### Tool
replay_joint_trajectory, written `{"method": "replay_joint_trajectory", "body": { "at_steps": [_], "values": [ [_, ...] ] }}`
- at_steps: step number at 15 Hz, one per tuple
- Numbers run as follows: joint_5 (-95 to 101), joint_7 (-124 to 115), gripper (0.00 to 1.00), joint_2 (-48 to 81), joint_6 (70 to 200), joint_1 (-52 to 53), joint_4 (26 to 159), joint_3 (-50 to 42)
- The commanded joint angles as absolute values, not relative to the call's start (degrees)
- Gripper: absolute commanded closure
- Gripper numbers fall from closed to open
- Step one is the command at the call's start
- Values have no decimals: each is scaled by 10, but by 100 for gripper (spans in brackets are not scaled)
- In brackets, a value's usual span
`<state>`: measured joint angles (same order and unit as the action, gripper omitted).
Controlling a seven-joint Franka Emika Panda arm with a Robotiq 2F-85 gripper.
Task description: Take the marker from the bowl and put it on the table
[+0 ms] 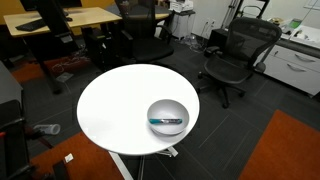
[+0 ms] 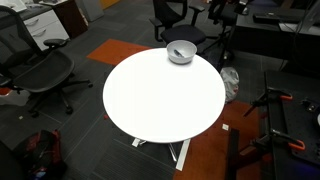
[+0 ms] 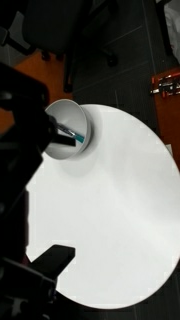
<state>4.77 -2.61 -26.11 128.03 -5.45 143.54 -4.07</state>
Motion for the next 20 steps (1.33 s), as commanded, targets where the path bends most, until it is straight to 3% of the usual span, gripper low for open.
{"method": "replay_joint_trajectory", "body": {
  "at_steps": [1,20],
  "values": [
    [40,-42,0,-178,1308,-73,1375,-55],
    [-111,-57,0,276,1348,-129,1052,-95]
  ]
}}
